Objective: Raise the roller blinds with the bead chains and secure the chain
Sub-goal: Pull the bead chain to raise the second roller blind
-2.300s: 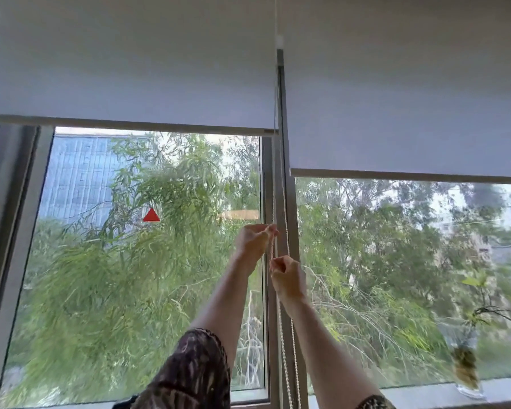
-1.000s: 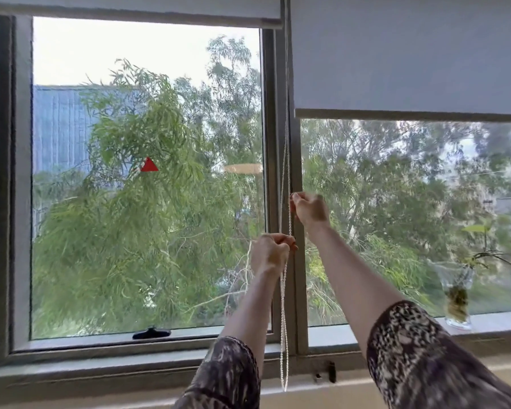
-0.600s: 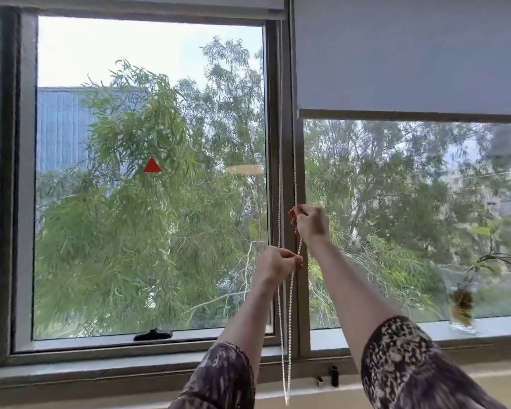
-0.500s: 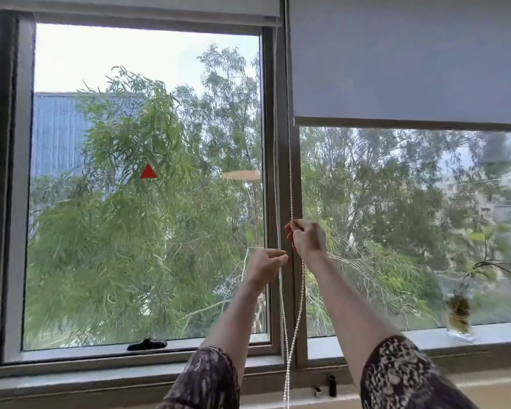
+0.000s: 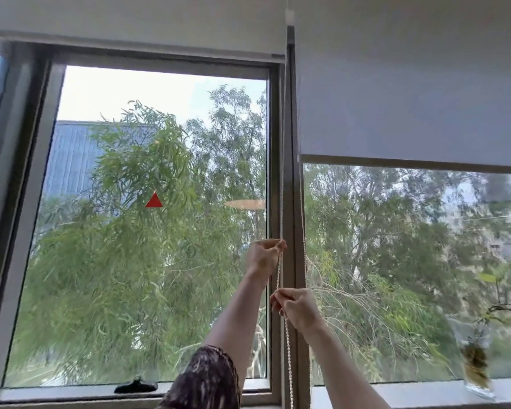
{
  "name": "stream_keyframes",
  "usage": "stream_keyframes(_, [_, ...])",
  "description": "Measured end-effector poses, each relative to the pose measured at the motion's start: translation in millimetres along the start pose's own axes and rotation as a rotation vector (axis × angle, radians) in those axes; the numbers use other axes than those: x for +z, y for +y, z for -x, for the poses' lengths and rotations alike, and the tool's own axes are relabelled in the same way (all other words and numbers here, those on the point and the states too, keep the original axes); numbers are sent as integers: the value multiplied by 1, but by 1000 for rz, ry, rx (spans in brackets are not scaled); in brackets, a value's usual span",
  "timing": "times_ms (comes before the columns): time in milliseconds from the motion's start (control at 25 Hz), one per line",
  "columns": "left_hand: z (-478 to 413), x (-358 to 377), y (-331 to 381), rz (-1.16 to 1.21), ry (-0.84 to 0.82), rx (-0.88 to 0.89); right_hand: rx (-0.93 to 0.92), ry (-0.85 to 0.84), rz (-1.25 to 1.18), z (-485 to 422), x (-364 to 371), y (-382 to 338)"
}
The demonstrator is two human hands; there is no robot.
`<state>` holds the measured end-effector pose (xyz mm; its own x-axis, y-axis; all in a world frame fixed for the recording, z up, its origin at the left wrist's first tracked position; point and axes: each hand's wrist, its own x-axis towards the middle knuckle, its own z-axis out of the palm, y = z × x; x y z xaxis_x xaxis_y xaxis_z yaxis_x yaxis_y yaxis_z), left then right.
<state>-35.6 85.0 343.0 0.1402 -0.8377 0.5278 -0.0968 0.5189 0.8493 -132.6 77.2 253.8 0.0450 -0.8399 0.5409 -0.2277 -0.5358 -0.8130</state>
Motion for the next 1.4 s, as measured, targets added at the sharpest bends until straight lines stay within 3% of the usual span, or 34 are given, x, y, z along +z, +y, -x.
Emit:
stream_keyframes(240, [-4, 12, 8, 99, 120, -17, 32, -192, 199, 9, -17, 6])
stream_keyframes(360, [2, 18, 2, 58, 104, 20, 45, -231, 234, 14, -17, 11])
stream_keyframes(560, [19, 26, -12, -40, 39, 2, 130, -184, 321, 15, -30, 24])
stream_keyframes(920, [44, 29, -60, -186, -33, -20, -28, 201, 9, -10, -48, -42])
stream_keyframes(1160, [57, 29, -80, -322, -80, -53, -105, 299, 117, -11, -39, -48])
stream_keyframes(1400, [53, 10, -55, -156, -215, -53, -144, 300, 196, -3, -32, -47])
